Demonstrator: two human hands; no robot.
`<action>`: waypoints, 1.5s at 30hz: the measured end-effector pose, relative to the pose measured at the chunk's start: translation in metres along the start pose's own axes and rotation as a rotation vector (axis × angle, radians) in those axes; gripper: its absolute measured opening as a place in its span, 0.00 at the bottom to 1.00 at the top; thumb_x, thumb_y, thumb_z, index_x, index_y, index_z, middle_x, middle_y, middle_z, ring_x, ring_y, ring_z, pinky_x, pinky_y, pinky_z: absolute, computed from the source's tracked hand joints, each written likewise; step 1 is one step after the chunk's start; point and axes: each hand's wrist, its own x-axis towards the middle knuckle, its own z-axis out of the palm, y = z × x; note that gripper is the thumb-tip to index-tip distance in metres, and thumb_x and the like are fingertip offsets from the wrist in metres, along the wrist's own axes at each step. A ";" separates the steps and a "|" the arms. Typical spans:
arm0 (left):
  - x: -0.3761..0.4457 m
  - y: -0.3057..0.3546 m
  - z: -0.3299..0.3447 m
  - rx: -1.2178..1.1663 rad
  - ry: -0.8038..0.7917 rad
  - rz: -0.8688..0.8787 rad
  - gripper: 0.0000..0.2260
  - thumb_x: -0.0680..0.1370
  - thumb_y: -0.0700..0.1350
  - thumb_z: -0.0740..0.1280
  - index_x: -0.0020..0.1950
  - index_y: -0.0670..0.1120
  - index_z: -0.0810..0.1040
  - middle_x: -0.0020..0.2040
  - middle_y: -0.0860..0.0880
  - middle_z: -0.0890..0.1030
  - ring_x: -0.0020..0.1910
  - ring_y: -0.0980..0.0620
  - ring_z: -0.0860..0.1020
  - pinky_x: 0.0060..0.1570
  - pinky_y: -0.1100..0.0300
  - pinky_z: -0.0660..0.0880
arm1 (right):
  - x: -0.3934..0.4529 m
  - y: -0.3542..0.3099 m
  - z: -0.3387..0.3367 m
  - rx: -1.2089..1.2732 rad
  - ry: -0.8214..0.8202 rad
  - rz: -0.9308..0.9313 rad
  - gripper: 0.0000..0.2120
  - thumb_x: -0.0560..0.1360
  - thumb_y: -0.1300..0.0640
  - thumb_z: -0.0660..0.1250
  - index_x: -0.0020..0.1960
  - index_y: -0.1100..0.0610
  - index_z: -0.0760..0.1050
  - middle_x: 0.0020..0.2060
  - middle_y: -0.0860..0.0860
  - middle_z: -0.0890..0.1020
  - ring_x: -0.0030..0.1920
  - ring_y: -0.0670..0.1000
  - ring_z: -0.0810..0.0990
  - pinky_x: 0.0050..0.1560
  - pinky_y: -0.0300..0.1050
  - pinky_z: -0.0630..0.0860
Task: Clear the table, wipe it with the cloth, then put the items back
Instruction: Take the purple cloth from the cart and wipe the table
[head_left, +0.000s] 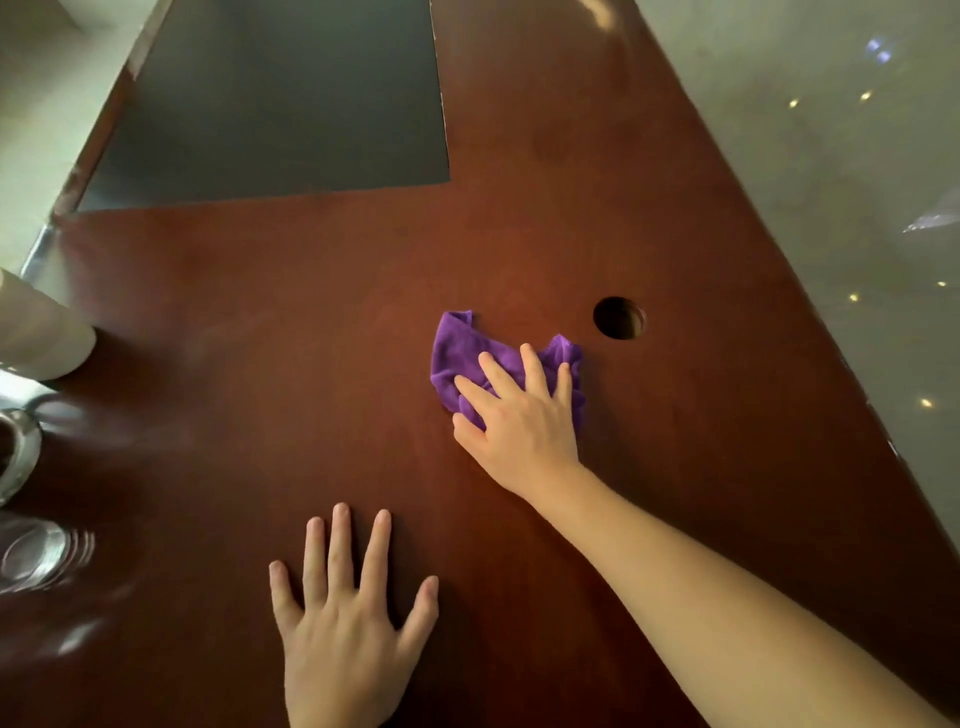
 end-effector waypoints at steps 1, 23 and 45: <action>-0.001 -0.001 0.001 -0.006 -0.008 -0.002 0.35 0.71 0.68 0.56 0.72 0.50 0.72 0.75 0.41 0.67 0.75 0.41 0.62 0.69 0.33 0.55 | -0.017 0.003 -0.001 0.006 -0.004 0.010 0.26 0.77 0.36 0.49 0.69 0.42 0.72 0.73 0.48 0.69 0.74 0.63 0.62 0.70 0.73 0.53; -0.002 -0.001 -0.002 0.071 -0.079 -0.044 0.37 0.74 0.73 0.40 0.79 0.57 0.54 0.81 0.47 0.54 0.79 0.45 0.46 0.74 0.39 0.40 | -0.172 0.012 -0.012 0.035 -0.090 0.023 0.23 0.74 0.36 0.58 0.66 0.41 0.75 0.68 0.47 0.75 0.70 0.62 0.69 0.67 0.73 0.61; -0.009 -0.002 -0.036 -0.007 -0.214 0.030 0.34 0.79 0.66 0.48 0.81 0.53 0.44 0.81 0.48 0.45 0.78 0.45 0.35 0.70 0.38 0.29 | -0.065 -0.167 -0.079 0.147 -0.182 -0.362 0.38 0.74 0.32 0.57 0.78 0.45 0.51 0.78 0.49 0.59 0.78 0.53 0.52 0.75 0.54 0.53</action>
